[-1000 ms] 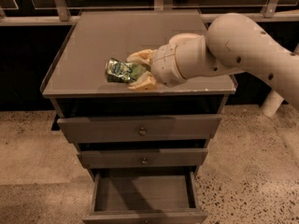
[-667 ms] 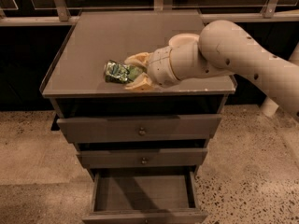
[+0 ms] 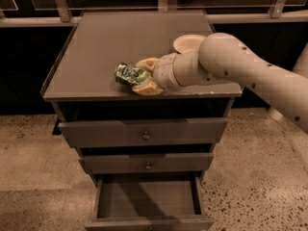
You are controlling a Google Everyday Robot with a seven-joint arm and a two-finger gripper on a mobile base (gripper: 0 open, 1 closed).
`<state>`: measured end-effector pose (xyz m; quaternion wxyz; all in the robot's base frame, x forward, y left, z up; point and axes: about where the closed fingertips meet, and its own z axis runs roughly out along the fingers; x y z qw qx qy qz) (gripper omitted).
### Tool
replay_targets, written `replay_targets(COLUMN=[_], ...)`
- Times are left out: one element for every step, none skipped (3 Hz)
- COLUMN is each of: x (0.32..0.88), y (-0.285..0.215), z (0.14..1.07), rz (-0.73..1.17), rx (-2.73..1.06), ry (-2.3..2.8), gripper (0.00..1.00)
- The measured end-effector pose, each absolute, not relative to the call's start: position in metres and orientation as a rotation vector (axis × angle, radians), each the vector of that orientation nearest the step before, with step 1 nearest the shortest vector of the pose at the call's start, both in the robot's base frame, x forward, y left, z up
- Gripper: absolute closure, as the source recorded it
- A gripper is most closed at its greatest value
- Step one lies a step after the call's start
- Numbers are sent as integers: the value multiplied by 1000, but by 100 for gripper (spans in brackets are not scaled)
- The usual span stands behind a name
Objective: Pick green can from bottom drawer and place on counter
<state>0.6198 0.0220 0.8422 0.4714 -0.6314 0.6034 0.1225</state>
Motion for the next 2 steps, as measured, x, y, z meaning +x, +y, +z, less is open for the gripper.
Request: replay_targets(x=[622,622], y=[22,22], z=[843,843], rz=[295,295], rx=[-1536,-1536], ry=[1481,1481], gripper=[81,59])
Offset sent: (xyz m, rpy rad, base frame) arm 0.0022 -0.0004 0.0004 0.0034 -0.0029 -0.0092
